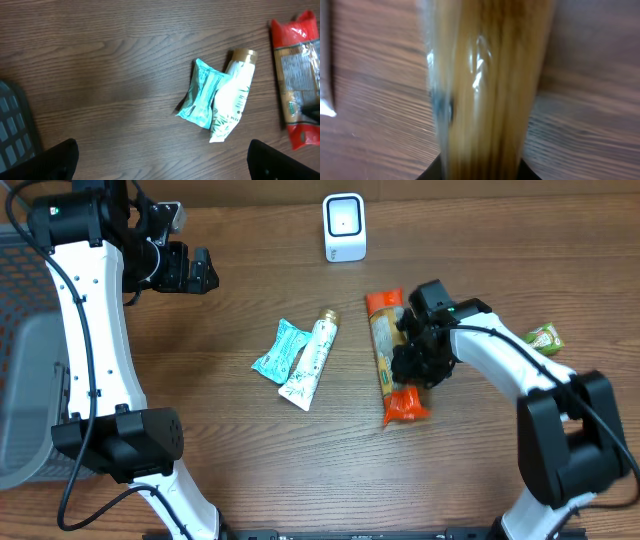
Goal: Scan the item barcode
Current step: 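Raise the pasta pack upright in front of the scanner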
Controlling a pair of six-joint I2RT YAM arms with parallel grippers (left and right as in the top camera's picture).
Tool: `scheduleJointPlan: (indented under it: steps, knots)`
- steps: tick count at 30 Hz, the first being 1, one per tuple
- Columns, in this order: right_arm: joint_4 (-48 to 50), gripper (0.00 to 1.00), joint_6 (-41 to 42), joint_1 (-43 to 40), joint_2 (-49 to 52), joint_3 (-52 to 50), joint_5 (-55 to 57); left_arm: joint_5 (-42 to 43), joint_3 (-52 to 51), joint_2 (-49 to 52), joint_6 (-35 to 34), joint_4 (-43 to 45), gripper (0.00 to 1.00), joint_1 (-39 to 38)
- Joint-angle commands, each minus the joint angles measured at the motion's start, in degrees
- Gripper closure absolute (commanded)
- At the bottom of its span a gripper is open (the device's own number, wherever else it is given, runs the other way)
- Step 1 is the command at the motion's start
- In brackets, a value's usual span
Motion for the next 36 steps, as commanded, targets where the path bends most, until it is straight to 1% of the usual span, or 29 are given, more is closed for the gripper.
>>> scheduleJointPlan:
  steps: [1,6,9,11,14,17,22,26,29,36]
  knots:
    - [1.14,0.96,3.08,4.79,-10.51,4.83,10.34,0.66,0.35,0.57,1.03,0.04,0.00,0.09]
    - [1.01,0.96,3.74,13.27,-15.43,4.83,23.93,0.66,0.35,0.57,1.03,0.04,0.01,0.11]
    - [0.55,0.96,6.29,18.84,-15.93,4.83,34.07,0.66,0.35,0.57,1.03,0.04,0.01,0.11]
    - [0.66,0.96,6.32,21.57,-15.91,4.83,38.16,0.63,0.35,0.57,1.03,0.04,0.00,0.11]
    - [0.48,0.96,9.05,25.09,-15.91,4.83,44.81,0.63,0.35,0.57,1.03,0.04,0.00,0.11]
    - [0.87,0.96,9.31,28.24,-15.91,4.83,51.89,0.66,0.35,0.57,1.03,0.04,0.01,0.09]
    - [0.72,0.96,9.29,29.64,-15.91,4.83,55.80,0.66,0.35,0.57,1.03,0.04,0.01,0.09]
    - [1.84,0.96,9.25,30.69,-15.98,4.83,63.14,0.66,0.35,0.57,1.03,0.04,0.00,0.11]
    - [4.46,0.96,8.94,32.06,-16.37,4.83,66.90,0.66,0.35,0.57,1.03,0.04,0.00,0.09]
    - [5.35,0.96,8.76,32.37,-17.79,4.83,67.71,0.63,0.35,0.57,1.03,0.04,0.00,0.09]
